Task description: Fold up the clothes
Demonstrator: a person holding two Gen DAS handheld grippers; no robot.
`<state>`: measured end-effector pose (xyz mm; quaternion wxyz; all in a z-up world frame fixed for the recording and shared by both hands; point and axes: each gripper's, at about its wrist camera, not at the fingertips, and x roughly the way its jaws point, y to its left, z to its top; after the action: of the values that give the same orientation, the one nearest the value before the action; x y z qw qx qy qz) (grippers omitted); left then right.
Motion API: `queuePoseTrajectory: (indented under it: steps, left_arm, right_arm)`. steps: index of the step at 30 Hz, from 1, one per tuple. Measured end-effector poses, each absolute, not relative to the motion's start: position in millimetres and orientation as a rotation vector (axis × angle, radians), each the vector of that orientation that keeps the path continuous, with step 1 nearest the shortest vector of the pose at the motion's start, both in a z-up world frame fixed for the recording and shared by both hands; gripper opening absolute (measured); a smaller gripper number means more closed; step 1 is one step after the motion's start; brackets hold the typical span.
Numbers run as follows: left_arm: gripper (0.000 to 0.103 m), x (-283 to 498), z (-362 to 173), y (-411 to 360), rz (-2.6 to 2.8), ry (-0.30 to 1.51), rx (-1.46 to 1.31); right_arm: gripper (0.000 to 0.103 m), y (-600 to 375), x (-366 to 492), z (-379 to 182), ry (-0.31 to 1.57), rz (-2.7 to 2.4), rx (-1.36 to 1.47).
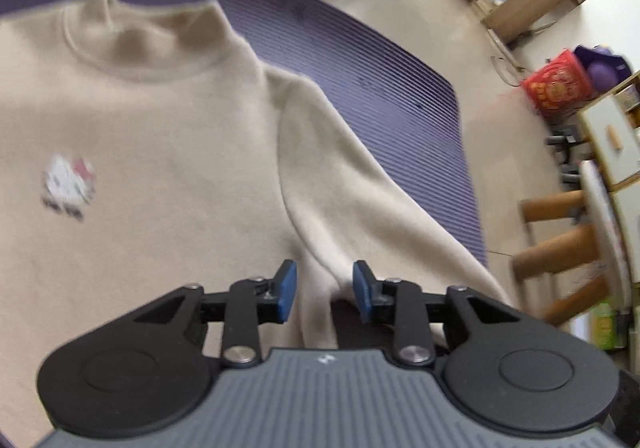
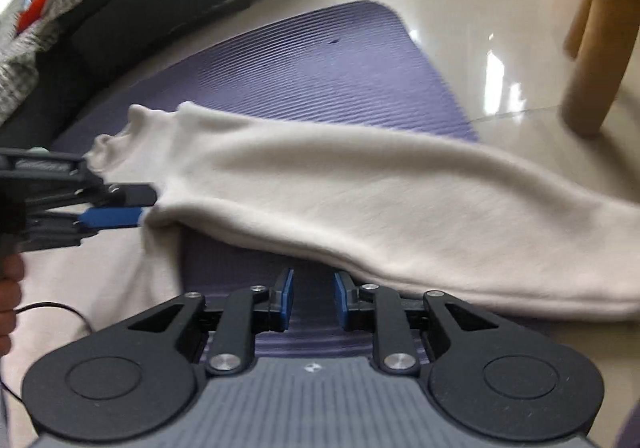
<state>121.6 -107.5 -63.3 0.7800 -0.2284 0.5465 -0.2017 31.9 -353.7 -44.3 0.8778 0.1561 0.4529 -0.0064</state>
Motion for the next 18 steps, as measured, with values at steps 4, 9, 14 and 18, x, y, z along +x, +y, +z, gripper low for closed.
queuePoseTrajectory:
  steps: [4,9,14,18]
  left_arm:
    - [0.026,116,-71,-124,-0.448,1.149,-0.468]
    - [0.051,113,-71,-151,-0.469,1.103,-0.363]
    - [0.064,109,-63,-162,-0.489,1.087,-0.258]
    - [0.064,105,-63,-161,-0.494,1.073,-0.248]
  right_arm:
    - [0.024,-358,29,-40,0.924,-0.013,0.353]
    - [0.024,-353,28,-39,0.933,-0.018,0.313]
    - [0.025,-357,34,-45,0.946,-0.068,0.317]
    - [0.025,-371,33,-46,0.954,-0.116,0.355]
